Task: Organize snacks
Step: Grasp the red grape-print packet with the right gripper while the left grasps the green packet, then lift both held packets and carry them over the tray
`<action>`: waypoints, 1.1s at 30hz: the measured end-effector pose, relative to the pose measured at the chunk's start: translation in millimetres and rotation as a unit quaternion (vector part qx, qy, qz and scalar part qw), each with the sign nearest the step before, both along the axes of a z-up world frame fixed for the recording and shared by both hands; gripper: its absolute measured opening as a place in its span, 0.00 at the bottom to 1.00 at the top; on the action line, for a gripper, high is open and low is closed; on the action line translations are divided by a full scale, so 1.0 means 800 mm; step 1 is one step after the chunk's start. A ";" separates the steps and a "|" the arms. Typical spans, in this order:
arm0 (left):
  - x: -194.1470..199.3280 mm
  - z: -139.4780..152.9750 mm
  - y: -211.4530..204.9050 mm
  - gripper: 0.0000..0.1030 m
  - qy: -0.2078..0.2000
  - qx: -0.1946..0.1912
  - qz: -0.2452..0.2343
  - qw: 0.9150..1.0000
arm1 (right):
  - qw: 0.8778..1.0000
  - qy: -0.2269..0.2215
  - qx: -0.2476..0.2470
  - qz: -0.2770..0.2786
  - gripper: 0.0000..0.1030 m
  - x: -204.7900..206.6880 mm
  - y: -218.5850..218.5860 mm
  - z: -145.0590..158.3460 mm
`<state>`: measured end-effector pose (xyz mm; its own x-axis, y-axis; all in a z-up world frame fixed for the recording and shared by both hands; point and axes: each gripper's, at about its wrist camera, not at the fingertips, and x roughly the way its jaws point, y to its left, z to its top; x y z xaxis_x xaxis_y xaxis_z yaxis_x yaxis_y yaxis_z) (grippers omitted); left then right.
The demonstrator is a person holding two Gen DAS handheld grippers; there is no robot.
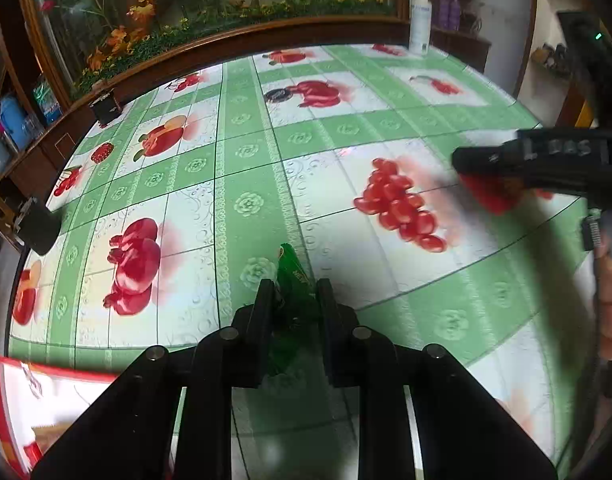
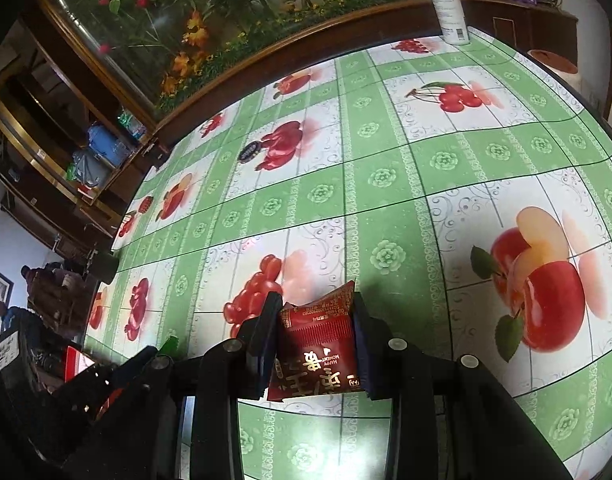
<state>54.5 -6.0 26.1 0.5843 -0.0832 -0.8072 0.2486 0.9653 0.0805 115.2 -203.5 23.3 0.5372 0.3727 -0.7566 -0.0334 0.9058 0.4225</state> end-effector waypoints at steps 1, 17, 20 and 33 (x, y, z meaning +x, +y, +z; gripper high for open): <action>-0.005 0.002 -0.001 0.17 0.003 -0.009 -0.005 1.000 | 1.000 -0.001 0.000 0.001 0.33 -0.001 0.001 0.000; -0.061 0.028 0.011 0.14 -0.045 -0.037 0.007 0.998 | 1.000 -0.005 0.009 0.028 0.33 -0.006 0.019 0.006; -0.078 0.036 0.012 0.14 -0.060 -0.039 0.007 0.997 | 0.999 -0.003 0.027 0.042 0.33 -0.008 0.025 0.007; -0.143 0.074 0.064 0.14 -0.115 -0.027 0.074 0.990 | 0.991 -0.033 0.043 0.119 0.33 -0.039 0.082 0.025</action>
